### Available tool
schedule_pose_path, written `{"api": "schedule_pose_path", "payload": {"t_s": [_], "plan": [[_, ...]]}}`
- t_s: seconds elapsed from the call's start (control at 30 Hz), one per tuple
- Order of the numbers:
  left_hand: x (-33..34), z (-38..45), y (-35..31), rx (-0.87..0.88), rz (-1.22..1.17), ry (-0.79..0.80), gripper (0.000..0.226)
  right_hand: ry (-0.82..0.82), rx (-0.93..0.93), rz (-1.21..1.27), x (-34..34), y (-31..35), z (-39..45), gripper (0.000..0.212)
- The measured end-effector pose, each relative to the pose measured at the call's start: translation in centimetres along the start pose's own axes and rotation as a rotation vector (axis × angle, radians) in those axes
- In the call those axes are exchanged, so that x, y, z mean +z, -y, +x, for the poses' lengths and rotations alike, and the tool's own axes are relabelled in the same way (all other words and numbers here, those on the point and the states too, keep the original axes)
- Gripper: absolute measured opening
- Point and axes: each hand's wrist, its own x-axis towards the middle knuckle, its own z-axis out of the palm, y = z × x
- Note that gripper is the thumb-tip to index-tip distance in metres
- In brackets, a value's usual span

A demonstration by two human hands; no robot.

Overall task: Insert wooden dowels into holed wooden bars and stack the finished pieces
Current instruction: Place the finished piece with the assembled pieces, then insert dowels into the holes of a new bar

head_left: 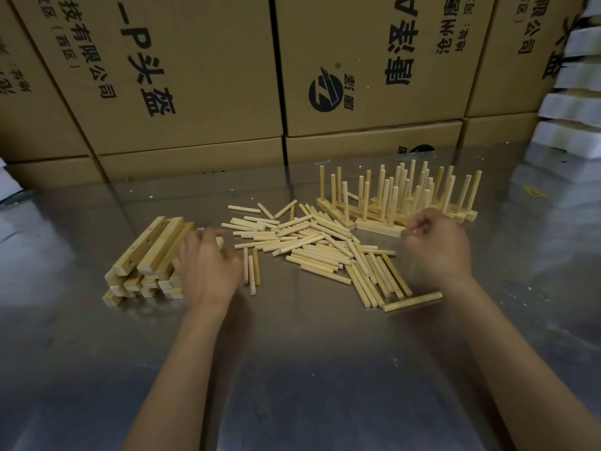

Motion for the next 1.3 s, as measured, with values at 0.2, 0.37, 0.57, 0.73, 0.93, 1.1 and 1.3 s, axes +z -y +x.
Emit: {"api": "schedule_pose_path", "payload": {"t_s": [0.2, 0.37, 0.57, 0.73, 0.93, 1.1, 1.3], "plan": [[0.3, -0.2, 0.6, 0.036, 0.364, 0.244, 0.044, 0.308, -0.204, 0.134, 4.5, 6.8, -3.5, 0.014], [0.6, -0.4, -0.1, 0.078, 0.377, 0.214, 0.043, 0.506, -0.402, 0.137, 9.4, 8.9, -7.3, 0.008], [0.7, -0.1, -0.3, -0.156, -0.042, 0.293, 0.022, 0.5, -0.594, 0.04, 11.1, 7.6, -8.9, 0.025], [0.5, 0.4, 0.3, -0.259, -0.138, 0.336, 0.019, 0.488, -0.557, 0.107, 11.0, 7.3, -9.1, 0.027], [1.3, 0.9, 0.5, -0.311, -0.42, 0.257, 0.014, 0.502, -0.635, 0.008, 11.5, 7.5, -9.6, 0.037], [1.4, 1.2, 1.0, -0.469, -0.744, 0.238, 0.029, 0.431, -0.608, -0.014, 11.5, 7.3, -9.1, 0.027], [1.3, 1.4, 1.6, -0.563, -0.865, 0.338, 0.011, 0.376, -0.677, -0.092, 11.4, 8.0, -9.4, 0.035]]}}
